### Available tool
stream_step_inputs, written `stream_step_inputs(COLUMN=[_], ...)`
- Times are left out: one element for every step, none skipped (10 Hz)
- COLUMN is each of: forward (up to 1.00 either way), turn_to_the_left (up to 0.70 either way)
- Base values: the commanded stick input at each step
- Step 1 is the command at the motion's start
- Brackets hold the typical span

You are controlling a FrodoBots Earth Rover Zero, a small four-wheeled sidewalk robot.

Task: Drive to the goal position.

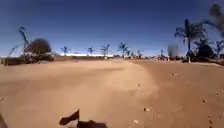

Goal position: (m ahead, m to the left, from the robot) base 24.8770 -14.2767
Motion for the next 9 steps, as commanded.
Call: stream_step_inputs(forward=[0.7,0.7,0.7,0.7,0.7,0.7,0.7,0.7,0.7], turn_to_the_left=[-0.35,-0.35,-0.27,-0.1,0.0,0.0,0.0,0.0,0.0])
